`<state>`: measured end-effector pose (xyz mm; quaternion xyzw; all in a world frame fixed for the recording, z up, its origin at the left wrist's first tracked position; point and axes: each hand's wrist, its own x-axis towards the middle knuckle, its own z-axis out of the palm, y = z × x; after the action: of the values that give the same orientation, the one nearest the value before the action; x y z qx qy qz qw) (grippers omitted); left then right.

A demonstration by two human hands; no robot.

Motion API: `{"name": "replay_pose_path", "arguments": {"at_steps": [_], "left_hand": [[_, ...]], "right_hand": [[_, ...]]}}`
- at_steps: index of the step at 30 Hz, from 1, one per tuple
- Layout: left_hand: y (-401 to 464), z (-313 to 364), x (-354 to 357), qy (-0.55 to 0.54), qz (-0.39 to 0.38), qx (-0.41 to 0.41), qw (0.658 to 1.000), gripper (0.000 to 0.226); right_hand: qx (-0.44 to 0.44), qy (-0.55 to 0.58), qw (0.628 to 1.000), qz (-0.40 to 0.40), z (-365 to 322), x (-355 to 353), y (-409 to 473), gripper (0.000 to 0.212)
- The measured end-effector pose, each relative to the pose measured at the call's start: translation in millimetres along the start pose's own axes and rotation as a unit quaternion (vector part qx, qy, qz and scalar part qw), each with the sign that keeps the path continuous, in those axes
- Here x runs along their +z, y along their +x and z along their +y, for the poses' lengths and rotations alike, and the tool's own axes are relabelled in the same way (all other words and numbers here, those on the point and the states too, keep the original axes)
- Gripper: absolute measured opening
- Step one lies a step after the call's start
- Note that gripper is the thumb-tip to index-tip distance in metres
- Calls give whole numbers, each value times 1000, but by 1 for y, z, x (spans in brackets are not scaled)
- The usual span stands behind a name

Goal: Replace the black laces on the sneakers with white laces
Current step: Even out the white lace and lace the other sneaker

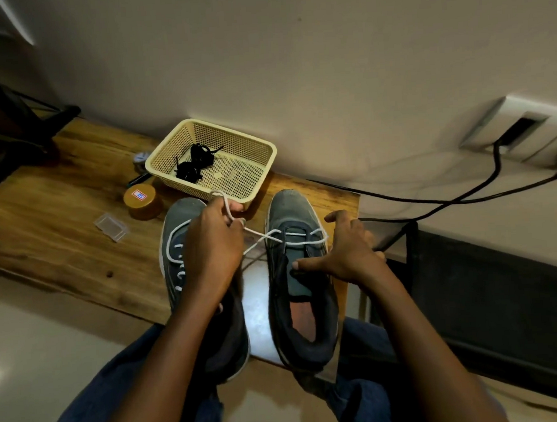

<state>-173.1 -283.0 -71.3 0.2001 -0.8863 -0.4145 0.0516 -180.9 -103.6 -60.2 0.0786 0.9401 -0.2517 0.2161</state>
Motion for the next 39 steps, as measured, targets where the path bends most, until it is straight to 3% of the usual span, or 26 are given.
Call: {"name": "replay_pose_path", "arguments": {"at_steps": [4,8,17,24,26,30,34,39], "left_hand": [[7,-8,-20,175,26,-20,984,29],[7,-10,-23,282,-32,-66,957,37],[9,-16,-20,275,23,-8,961,35],[4,-10,-18,331,11,16,944,89],[1,-8,-14,318,11,53,947,82],[0,-2,1,275,-43,93,956,31],[-5,1,13,260,-129,69,954,30],[1,4,17,160,-89,29,983,29]], "right_hand": [[5,6,1000,1,0,0,1,98],[4,2,1000,0,-1,2,1,99],[-2,2,1000,2,-1,3,3,98],[-10,-1,1000,2,-3,3,3,98],[-16,-5,1000,-1,-4,3,2,96],[-31,-7,999,-11,-6,3,2,90],[-39,-4,999,-10,-6,5,3,82],[-40,5,999,-9,-3,8,5,73]]}}
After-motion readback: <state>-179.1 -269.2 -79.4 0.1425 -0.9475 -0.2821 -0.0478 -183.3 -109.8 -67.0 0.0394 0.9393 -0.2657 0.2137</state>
